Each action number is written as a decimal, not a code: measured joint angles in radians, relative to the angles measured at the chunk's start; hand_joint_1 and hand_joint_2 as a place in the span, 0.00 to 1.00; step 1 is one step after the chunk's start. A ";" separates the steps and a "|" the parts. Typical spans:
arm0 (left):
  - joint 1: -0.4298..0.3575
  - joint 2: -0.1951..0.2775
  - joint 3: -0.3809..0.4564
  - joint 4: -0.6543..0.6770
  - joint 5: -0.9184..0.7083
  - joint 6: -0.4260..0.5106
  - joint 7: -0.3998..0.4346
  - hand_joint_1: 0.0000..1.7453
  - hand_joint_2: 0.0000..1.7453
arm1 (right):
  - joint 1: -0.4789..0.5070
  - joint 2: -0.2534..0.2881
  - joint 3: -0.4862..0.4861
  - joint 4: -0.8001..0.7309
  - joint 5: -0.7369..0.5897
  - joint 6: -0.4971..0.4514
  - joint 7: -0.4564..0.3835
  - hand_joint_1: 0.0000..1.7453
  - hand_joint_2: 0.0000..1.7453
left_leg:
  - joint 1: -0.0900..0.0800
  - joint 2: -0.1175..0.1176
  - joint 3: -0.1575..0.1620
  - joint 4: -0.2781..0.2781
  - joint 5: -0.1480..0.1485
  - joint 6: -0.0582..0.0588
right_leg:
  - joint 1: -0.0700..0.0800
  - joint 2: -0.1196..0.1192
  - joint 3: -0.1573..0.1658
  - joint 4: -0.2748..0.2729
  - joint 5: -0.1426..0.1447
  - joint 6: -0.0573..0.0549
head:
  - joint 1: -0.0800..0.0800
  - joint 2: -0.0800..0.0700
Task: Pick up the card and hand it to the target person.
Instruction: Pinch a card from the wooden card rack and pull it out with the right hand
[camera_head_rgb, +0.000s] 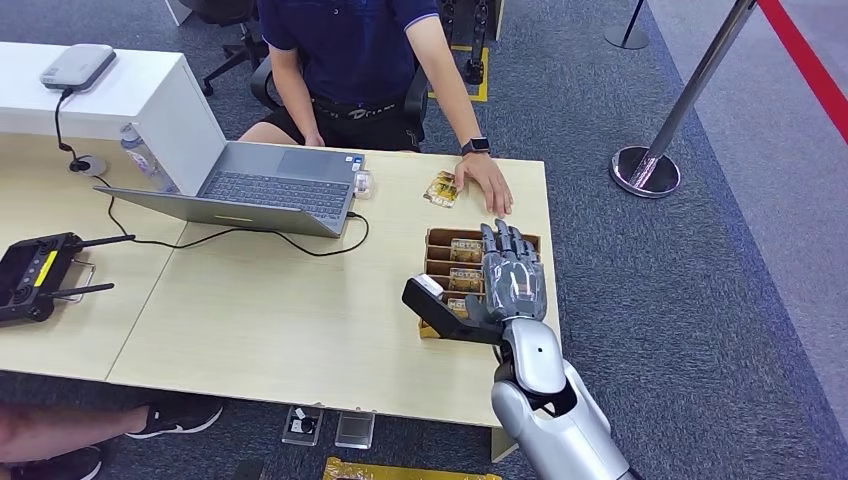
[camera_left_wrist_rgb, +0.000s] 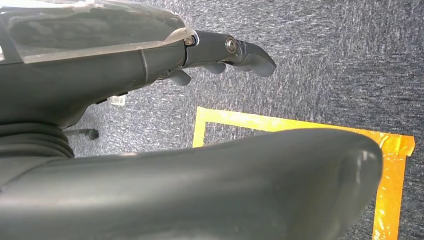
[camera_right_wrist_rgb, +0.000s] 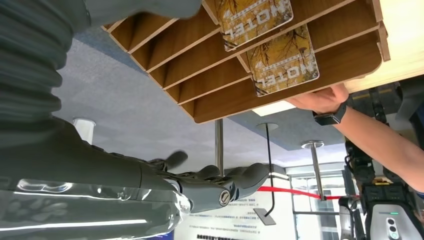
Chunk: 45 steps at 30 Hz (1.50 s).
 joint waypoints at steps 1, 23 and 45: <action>0.000 0.000 0.000 0.000 0.000 0.000 0.000 0.00 0.00 | -0.003 0.002 0.000 0.004 0.000 0.000 0.000 0.37 1.00 | 0.000 0.000 0.000 0.000 0.000 0.000 | 0.000 0.000 0.000 0.000 0.000 0.000 | 0.000 0.000; -0.002 -0.007 0.000 0.002 -0.003 -0.002 0.010 0.00 0.00 | -0.021 0.013 0.000 0.047 -0.026 0.040 -0.007 0.33 1.00 | 0.000 0.000 0.000 0.000 0.000 0.000 | 0.000 0.000 0.000 0.000 0.000 0.000 | 0.000 0.000; -0.007 -0.010 -0.002 0.002 -0.006 -0.003 0.011 0.00 0.00 | -0.180 0.093 0.000 0.280 -0.016 0.038 0.007 0.47 1.00 | 0.000 0.000 0.000 0.000 0.000 0.000 | 0.000 0.000 0.000 0.000 0.000 0.000 | 0.000 0.000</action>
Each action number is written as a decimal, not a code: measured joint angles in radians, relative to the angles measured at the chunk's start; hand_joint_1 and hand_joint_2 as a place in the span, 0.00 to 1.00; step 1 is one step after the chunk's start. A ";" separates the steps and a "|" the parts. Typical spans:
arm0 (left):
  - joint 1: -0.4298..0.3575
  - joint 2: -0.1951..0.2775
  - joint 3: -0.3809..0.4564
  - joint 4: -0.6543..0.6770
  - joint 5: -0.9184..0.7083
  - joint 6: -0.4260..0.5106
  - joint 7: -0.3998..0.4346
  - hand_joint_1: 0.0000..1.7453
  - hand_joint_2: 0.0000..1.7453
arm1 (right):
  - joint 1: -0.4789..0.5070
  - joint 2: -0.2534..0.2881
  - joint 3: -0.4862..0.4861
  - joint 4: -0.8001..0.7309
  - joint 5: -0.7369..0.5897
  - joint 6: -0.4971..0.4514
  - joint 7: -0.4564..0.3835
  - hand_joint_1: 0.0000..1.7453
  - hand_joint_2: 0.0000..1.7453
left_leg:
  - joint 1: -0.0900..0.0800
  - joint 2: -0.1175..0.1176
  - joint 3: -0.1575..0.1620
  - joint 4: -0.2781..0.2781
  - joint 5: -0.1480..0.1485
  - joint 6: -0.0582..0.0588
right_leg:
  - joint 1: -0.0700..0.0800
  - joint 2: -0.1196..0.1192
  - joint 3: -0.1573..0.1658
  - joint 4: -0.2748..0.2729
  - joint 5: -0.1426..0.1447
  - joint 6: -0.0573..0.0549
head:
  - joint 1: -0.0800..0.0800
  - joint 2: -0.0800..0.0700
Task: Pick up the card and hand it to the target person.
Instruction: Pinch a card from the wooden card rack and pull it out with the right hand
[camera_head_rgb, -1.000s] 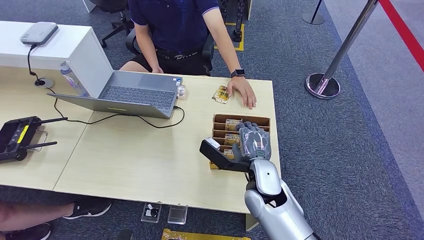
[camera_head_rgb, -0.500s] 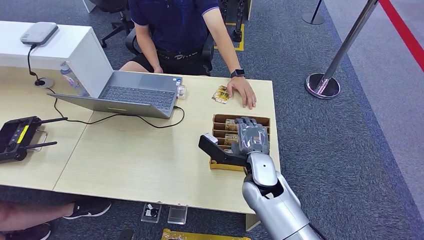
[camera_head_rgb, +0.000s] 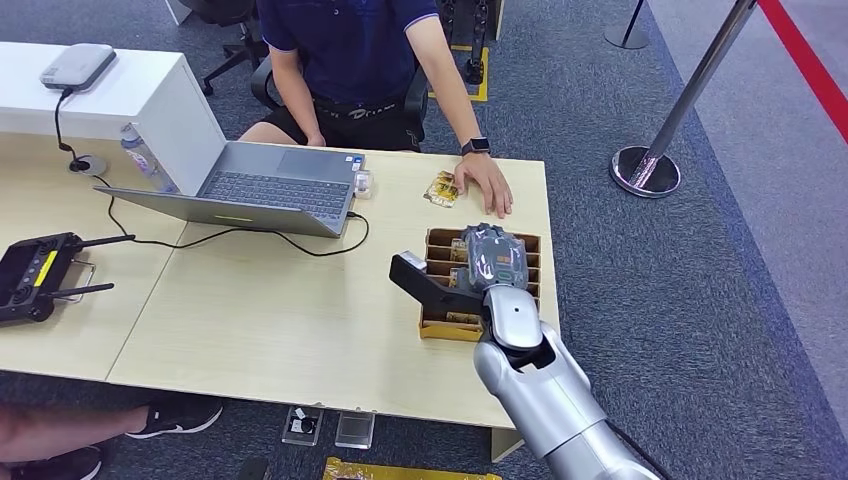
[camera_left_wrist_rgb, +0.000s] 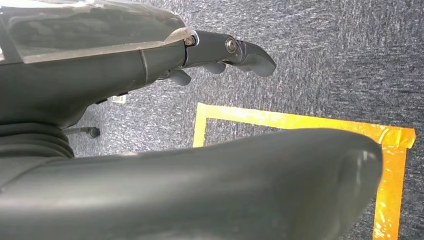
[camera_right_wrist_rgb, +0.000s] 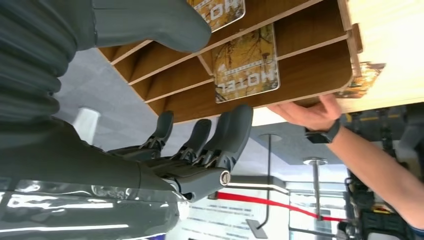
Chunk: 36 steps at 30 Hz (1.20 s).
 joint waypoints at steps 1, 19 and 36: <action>0.000 0.000 0.000 0.000 0.000 0.000 0.000 0.00 0.00 | -0.003 0.001 0.000 0.007 0.000 -0.002 0.000 0.48 1.00 | 0.000 0.000 0.000 0.000 0.000 0.000 | 0.000 0.000 0.000 0.000 0.000 0.000 | 0.000 0.000; 0.000 0.000 0.000 0.001 -0.006 0.000 0.007 0.00 0.00 | -0.008 0.005 0.000 0.039 0.000 -0.012 0.001 0.48 1.00 | 0.000 0.000 0.000 0.000 0.000 0.000 | 0.000 0.000 0.000 0.000 0.000 0.000 | 0.000 0.000; 0.000 0.000 0.000 0.001 0.000 0.003 0.007 0.00 0.00 | -0.005 0.005 0.000 0.034 -0.004 -0.002 0.002 0.54 1.00 | 0.000 0.000 0.000 0.000 0.000 0.000 | 0.000 0.000 0.000 0.000 0.000 0.000 | 0.000 0.000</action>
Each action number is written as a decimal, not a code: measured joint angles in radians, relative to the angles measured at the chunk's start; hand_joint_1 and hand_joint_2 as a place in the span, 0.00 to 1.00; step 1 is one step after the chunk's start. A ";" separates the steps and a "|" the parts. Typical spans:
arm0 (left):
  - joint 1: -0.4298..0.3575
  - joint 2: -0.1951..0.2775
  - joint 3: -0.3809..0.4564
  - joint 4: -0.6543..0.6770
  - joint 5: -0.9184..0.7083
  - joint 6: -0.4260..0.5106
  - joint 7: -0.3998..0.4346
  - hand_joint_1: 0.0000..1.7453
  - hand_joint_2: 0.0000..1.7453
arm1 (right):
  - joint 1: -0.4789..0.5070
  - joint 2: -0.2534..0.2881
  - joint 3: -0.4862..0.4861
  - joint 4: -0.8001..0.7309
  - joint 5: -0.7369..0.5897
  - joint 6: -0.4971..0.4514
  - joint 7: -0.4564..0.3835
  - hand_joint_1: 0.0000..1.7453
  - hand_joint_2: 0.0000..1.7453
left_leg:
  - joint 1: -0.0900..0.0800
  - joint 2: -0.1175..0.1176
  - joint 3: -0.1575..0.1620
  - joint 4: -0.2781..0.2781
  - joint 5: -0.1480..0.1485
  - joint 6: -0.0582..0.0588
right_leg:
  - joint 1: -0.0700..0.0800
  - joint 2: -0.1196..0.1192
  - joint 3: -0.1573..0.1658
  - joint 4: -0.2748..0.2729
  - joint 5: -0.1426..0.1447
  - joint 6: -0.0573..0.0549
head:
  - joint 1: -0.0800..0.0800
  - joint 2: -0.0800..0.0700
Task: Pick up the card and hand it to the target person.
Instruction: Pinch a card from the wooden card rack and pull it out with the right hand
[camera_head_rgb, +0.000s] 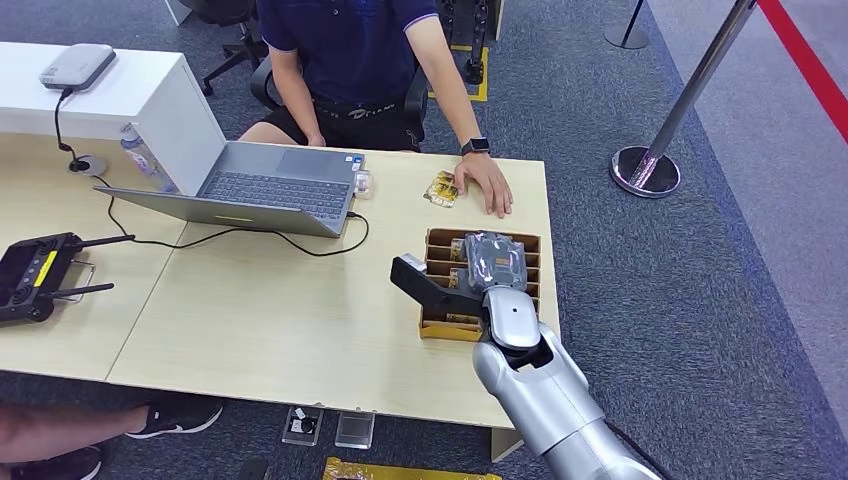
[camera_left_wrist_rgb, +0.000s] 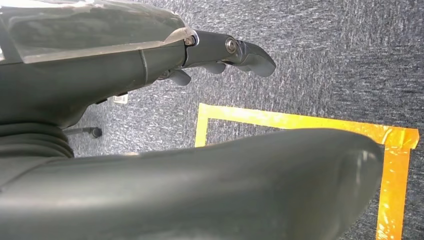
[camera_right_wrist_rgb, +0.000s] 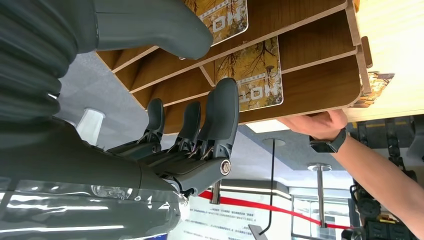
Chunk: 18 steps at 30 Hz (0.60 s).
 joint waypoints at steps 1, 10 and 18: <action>0.000 0.000 0.000 0.000 0.001 0.000 0.000 0.00 0.00 | 0.001 0.000 0.000 -0.002 0.000 0.000 0.000 0.54 1.00 | 0.000 0.000 0.000 0.000 0.000 0.000 | 0.000 0.000 0.000 0.000 0.000 0.000 | 0.000 0.000; 0.000 0.000 0.000 0.000 0.003 0.000 -0.002 0.00 0.00 | 0.025 -0.011 0.000 -0.039 -0.005 0.011 0.008 0.52 1.00 | 0.000 0.000 0.000 0.000 0.000 0.000 | 0.000 0.000 0.000 0.000 0.000 0.000 | 0.000 0.000; 0.000 0.000 0.000 0.000 0.003 0.000 -0.003 0.00 0.00 | 0.033 -0.019 0.000 -0.035 -0.016 0.018 0.011 0.52 1.00 | 0.000 0.000 0.000 0.000 0.000 0.000 | 0.000 0.000 0.000 0.000 0.000 0.000 | 0.000 0.000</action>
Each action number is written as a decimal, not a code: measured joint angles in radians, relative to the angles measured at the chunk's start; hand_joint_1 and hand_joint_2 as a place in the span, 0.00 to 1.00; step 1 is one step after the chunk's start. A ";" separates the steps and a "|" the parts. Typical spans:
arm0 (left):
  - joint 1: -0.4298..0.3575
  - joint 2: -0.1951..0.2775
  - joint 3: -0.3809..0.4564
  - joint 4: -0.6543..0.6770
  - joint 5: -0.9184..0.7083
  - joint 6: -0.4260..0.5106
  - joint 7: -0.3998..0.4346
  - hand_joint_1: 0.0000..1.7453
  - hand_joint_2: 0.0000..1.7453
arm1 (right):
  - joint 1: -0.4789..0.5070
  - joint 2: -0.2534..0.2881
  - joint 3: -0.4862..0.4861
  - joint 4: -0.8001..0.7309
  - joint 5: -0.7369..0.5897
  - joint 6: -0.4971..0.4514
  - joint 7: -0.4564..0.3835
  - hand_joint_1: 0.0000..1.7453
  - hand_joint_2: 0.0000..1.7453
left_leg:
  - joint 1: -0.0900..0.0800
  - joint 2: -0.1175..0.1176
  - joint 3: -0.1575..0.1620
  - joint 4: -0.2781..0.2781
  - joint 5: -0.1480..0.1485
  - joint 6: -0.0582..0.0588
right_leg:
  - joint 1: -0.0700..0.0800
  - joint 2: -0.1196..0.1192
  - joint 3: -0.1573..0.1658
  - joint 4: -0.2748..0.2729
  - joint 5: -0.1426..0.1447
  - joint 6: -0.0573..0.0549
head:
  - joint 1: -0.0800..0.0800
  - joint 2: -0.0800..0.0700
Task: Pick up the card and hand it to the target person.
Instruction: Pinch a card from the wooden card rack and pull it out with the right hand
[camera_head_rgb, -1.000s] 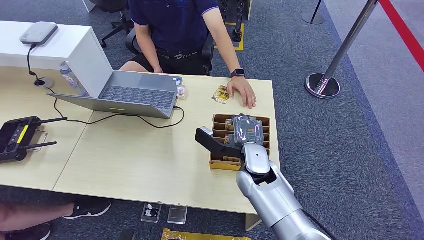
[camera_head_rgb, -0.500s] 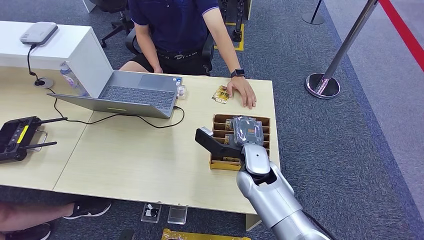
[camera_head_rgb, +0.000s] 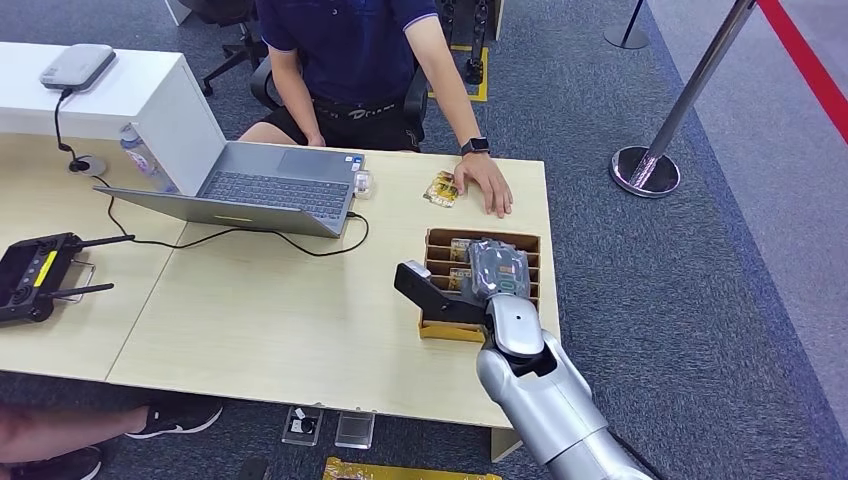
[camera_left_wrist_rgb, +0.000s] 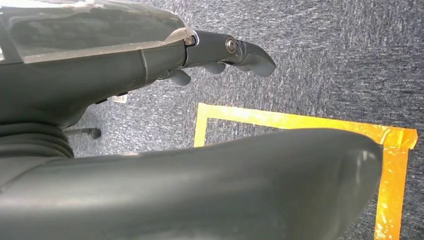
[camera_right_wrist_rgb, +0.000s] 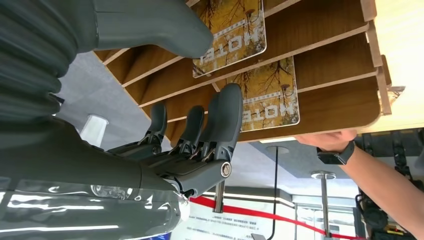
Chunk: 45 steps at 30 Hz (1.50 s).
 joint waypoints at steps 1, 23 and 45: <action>0.000 0.000 0.000 0.000 0.000 0.000 0.000 0.00 0.00 | 0.000 -0.001 0.000 0.002 -0.001 0.000 0.000 0.51 1.00 | 0.000 0.000 0.000 0.000 0.000 0.000 | 0.000 0.000 0.000 0.000 0.000 0.000 | 0.000 0.000; 0.000 0.000 -0.008 0.000 -0.011 -0.006 0.006 0.00 0.00 | -0.001 -0.002 -0.011 0.042 -0.009 -0.028 -0.008 0.55 1.00 | 0.000 0.000 0.000 0.000 0.000 0.000 | 0.000 0.000 0.000 0.000 0.000 0.000 | 0.001 0.000; 0.000 0.000 -0.011 0.000 -0.010 -0.006 0.008 0.00 0.00 | -0.001 -0.001 -0.011 0.051 -0.009 -0.030 -0.020 0.62 1.00 | 0.000 0.000 0.000 0.000 0.000 0.000 | 0.000 0.000 0.001 0.000 0.000 0.000 | 0.000 0.000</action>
